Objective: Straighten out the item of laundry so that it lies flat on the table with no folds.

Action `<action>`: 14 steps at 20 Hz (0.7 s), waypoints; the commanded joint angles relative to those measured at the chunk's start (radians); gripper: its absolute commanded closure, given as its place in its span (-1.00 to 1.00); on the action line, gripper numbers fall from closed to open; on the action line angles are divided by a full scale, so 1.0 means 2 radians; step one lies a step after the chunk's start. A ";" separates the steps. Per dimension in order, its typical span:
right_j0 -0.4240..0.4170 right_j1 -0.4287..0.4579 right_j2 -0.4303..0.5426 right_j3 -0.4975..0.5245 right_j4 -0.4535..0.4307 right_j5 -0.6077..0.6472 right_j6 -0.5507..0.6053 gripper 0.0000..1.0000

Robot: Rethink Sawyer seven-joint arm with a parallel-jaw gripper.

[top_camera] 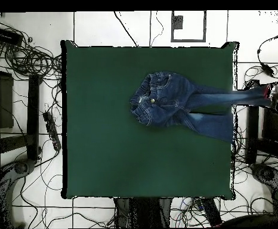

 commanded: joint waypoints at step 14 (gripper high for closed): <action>0.010 0.040 0.051 0.002 0.003 0.010 -0.170 1.00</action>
